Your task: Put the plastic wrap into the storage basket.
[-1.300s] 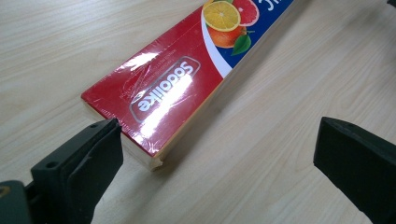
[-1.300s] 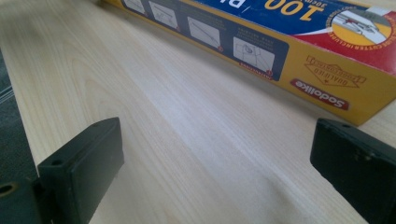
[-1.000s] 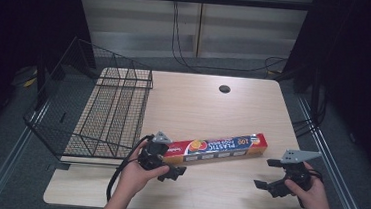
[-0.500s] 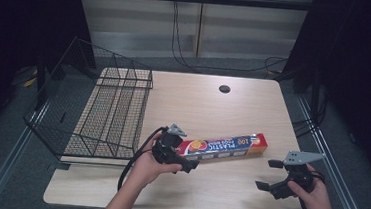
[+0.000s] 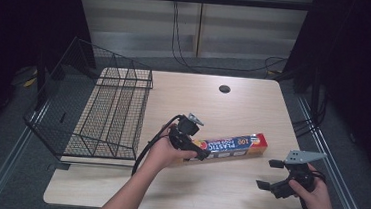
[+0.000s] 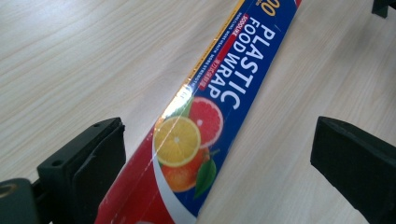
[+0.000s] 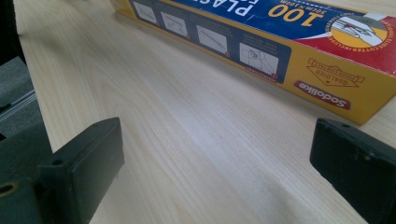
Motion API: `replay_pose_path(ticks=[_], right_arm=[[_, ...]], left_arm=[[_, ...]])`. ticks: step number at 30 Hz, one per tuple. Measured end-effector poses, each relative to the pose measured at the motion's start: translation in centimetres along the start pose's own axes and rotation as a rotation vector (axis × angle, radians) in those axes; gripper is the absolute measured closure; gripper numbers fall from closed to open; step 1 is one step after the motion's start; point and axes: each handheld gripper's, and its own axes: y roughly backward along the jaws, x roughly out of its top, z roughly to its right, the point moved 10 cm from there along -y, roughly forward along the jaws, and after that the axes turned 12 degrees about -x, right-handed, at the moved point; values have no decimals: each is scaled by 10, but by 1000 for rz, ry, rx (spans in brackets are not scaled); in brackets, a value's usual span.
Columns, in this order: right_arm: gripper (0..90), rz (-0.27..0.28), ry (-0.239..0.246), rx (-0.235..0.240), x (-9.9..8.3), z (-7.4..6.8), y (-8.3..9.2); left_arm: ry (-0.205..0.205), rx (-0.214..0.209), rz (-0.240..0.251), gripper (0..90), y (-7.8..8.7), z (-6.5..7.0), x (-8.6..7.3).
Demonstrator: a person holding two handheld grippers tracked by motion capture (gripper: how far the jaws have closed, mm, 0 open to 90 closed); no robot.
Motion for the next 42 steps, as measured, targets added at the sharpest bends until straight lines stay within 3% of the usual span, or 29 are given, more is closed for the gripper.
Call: replay_pose_path(ticks=[4,11,14,21,27,34,37,42], right_arm=[[28,7,-7,1,1,1,1],[26,7,-5,0,0,2,1],[26,11,-16,-7,1,4,1],[26,15,-15,-5,2,3,2],[26,12,-14,1,1,2,1],[26,12,-8,3,2,2,0],[26,14,-11,1,2,2,0],[26,16,-11,1,3,2,-1]], left_arm=[[-17,5,-23,32,-9,-4,4],[-1,-15,-68,47,-27,-6,6],[-30,-17,-100,53,-34,-6,6],[-19,-31,-95,50,-45,-8,10],[-27,-42,-127,50,-55,-7,9],[-5,-61,-163,58,-65,-8,4],[-6,-61,-173,100,-66,-9,2],[-52,-46,-188,156,-64,-11,1]])
